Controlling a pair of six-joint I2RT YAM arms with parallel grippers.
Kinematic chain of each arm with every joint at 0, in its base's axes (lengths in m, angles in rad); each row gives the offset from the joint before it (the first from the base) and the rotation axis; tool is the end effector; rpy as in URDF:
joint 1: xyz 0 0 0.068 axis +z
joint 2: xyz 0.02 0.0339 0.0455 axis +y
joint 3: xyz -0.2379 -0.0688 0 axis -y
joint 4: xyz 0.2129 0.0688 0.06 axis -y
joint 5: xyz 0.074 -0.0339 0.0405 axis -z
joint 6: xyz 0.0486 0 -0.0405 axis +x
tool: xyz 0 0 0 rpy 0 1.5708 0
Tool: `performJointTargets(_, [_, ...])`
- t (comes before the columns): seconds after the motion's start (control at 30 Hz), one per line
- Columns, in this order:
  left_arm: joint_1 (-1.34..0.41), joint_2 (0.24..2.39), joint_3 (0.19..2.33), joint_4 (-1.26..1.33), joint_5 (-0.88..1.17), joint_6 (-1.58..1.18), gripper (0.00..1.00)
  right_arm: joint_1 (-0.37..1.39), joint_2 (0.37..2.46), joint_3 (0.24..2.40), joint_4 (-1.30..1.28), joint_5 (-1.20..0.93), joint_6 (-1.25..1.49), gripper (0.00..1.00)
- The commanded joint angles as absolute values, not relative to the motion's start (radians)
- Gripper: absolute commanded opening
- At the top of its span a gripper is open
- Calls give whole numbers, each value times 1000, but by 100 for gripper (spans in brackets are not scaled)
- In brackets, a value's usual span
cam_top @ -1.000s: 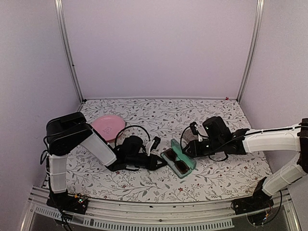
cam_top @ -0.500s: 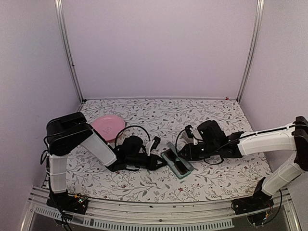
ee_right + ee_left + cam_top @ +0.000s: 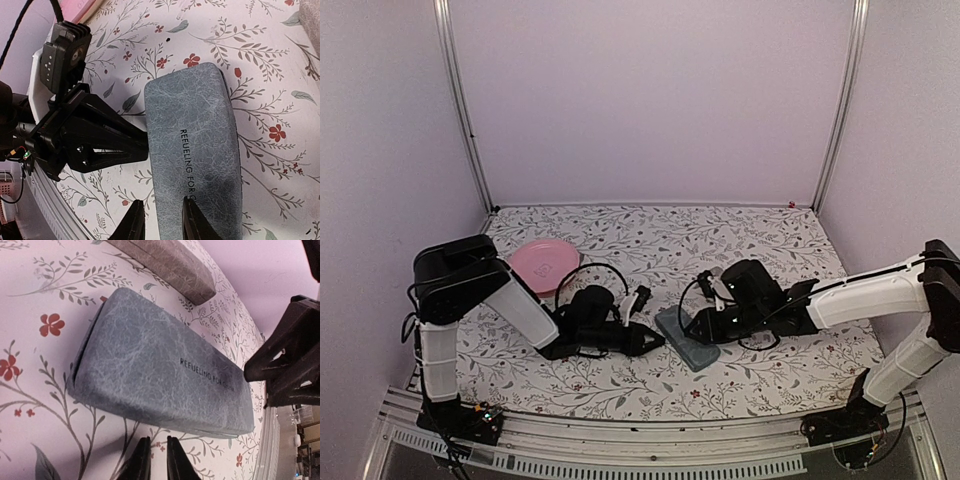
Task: Organize the sunglasses
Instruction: Close the case with sunglasses at the center of the board, then reset both arms
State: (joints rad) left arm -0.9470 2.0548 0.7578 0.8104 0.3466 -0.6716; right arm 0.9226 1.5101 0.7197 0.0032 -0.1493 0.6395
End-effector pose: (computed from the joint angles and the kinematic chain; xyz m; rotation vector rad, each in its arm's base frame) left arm 0.1921 -0.2952 0.0793 0.5571 2.2497 -1.2832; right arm 0.1658 0.2309 0.1554 -0.4372 2.5099 0.8760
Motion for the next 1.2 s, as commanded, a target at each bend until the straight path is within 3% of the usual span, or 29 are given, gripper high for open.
performJointTargets(0.0, [-962,2007,688,774,311,-693,14,927,1450,723,-35,-112,627,31])
performJointTargets(0.07, [-962,1980,667,760,299,-691,14,927,1422,729,-64,-85,612,39])
performJointTargets(0.3, [-961,1857,608,705,250,-663,16,975,1425,777,-275,67,538,80])
performJointTargets(0.43, [-960,1779,587,651,201,-631,20,1058,1488,831,-382,157,524,92])
performJointTargets(0.63, [-956,1673,586,544,116,-570,27,1148,1593,885,-490,248,572,100])
performJointTargets(1.17, [-940,1610,569,493,92,-549,37,1099,1748,996,-587,401,535,97])
